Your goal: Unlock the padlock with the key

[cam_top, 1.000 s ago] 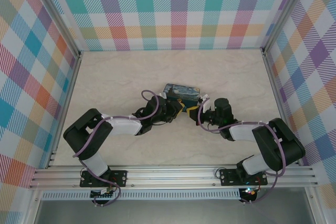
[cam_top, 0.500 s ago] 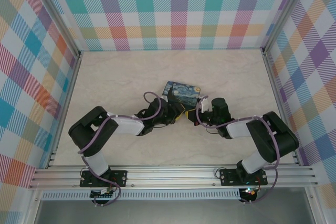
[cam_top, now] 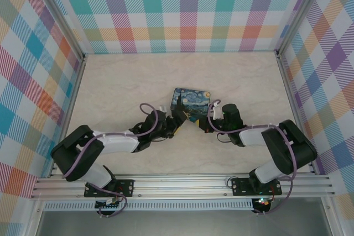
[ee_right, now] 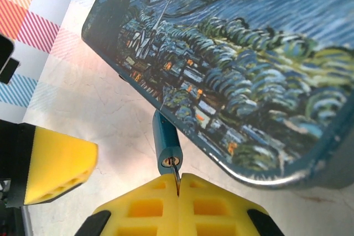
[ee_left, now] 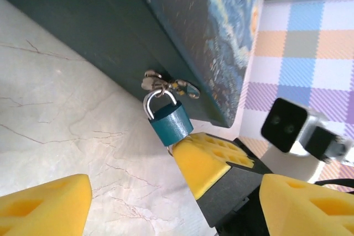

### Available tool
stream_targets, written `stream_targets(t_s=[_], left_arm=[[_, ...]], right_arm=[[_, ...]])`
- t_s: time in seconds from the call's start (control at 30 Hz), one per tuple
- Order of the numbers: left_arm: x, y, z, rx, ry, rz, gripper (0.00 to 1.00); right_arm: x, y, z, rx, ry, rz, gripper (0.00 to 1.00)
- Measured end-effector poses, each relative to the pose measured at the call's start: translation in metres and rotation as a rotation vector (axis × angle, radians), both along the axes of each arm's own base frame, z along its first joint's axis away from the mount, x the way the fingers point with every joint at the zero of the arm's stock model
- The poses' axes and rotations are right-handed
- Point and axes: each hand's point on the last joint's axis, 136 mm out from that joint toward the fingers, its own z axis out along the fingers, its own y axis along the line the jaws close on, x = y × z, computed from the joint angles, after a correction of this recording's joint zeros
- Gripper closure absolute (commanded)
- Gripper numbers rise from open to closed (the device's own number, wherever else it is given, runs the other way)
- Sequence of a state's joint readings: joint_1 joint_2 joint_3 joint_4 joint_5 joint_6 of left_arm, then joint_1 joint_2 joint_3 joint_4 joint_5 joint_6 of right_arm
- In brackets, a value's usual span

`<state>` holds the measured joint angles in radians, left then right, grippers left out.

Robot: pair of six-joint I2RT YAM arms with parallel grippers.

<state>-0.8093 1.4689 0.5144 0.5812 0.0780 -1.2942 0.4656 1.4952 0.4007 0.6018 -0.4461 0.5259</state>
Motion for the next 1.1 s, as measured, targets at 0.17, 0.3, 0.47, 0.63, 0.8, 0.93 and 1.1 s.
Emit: stream_targets(t_s=[0.17, 0.3, 0.47, 0.63, 0.8, 0.93, 1.1], left_arm=[[-0.004, 0.015, -0.002, 0.0, -0.028, 0.04, 0.37], [0.0, 0.013, 0.007, -0.028, -0.062, 0.054, 0.38], [-0.002, 0.003, 0.008, -0.067, -0.064, 0.054, 0.39], [-0.007, -0.003, -0.013, -0.055, -0.009, 0.069, 0.4], [-0.008, -0.007, -0.025, -0.058, 0.028, 0.088, 0.44], [-0.005, -0.012, -0.032, -0.071, 0.051, 0.096, 0.48], [-0.003, -0.021, -0.036, -0.097, 0.065, 0.1, 0.52]], right_arm=[[-0.007, 0.005, 0.002, 0.041, 0.094, -0.031, 0.96], [-0.017, 0.014, -0.002, 0.058, 0.175, -0.05, 0.96], [-0.024, 0.022, -0.001, 0.068, 0.222, -0.088, 0.96], [-0.024, 0.023, 0.001, 0.076, 0.247, -0.138, 0.95], [-0.024, 0.025, 0.0, 0.081, 0.264, -0.161, 0.95], [-0.025, 0.026, 0.0, 0.085, 0.274, -0.165, 0.95], [-0.026, 0.026, 0.0, 0.087, 0.28, -0.168, 0.95]])
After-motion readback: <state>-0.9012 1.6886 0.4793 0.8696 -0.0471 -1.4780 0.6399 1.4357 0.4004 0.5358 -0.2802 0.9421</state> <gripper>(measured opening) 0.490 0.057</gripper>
